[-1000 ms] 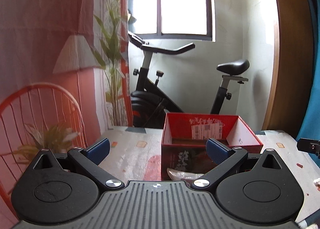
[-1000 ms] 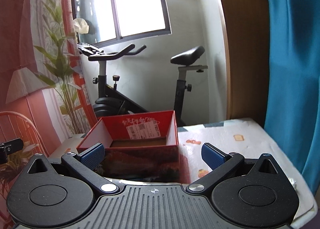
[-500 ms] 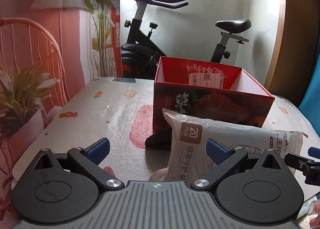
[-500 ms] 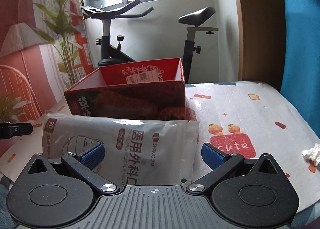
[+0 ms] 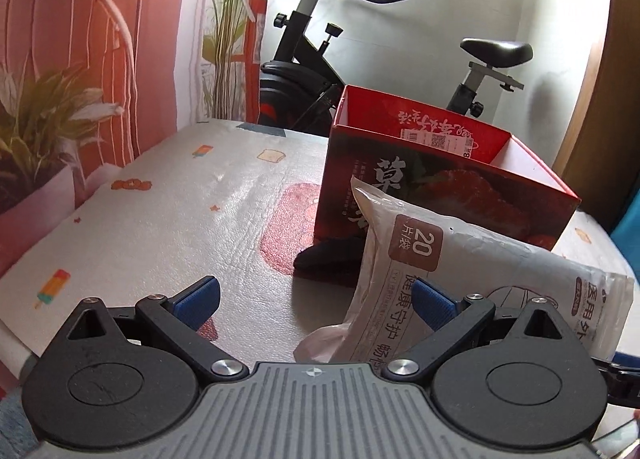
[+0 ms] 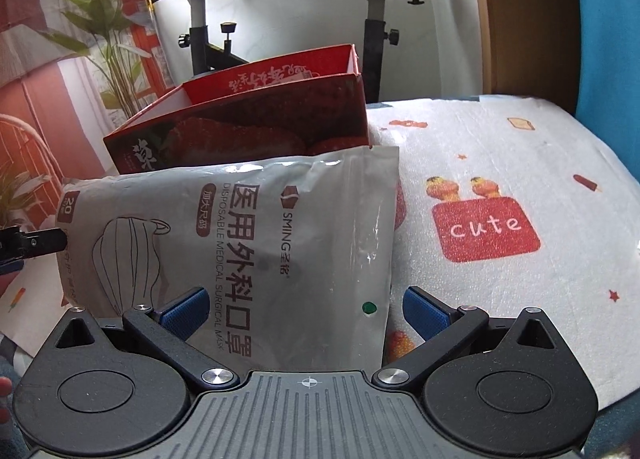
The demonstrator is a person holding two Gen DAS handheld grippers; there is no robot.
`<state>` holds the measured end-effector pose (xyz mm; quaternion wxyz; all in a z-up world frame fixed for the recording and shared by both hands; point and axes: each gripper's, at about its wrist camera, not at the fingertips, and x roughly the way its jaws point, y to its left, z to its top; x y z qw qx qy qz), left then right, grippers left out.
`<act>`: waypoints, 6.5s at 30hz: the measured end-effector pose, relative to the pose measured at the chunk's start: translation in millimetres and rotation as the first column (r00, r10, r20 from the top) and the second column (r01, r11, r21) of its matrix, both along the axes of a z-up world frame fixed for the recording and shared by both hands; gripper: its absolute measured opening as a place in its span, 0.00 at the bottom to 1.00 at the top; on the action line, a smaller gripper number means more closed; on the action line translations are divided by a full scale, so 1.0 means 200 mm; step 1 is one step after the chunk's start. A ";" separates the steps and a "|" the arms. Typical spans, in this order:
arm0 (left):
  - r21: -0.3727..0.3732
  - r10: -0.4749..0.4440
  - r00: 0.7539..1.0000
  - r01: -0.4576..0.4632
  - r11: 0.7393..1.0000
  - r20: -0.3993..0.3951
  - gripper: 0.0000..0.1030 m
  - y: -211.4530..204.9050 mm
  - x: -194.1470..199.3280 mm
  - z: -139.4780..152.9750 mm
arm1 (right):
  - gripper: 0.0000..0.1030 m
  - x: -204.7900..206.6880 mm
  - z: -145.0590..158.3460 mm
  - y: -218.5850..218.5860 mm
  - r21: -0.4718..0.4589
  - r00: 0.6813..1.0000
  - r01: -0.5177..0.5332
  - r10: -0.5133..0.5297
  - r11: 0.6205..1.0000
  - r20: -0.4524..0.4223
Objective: Organize soft objects
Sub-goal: 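Lower the left gripper to the white mask bag and close on it, then lift the mask bag with the left gripper and lower it into the red box, then open the left gripper and withdraw it from the box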
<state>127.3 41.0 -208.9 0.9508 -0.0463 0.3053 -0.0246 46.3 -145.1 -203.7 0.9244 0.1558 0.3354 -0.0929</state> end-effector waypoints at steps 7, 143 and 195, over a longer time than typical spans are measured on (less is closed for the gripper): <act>0.031 -0.102 0.995 0.102 0.994 -0.022 0.93 -0.06 0.03 -0.05 | 0.99 0.01 -0.05 -0.03 0.048 1.000 -0.006 0.006 0.999 -0.009; -0.103 -0.331 0.940 0.322 0.941 -0.086 0.50 -0.17 1.56 0.48 | 0.24 1.82 0.29 -0.36 -0.475 0.873 -0.460 0.283 0.750 -0.397; 0.111 -0.165 0.932 0.136 0.984 0.321 1.00 -0.01 0.00 1.06 | 1.00 0.27 1.29 0.04 -0.244 0.952 -0.075 0.142 0.967 0.270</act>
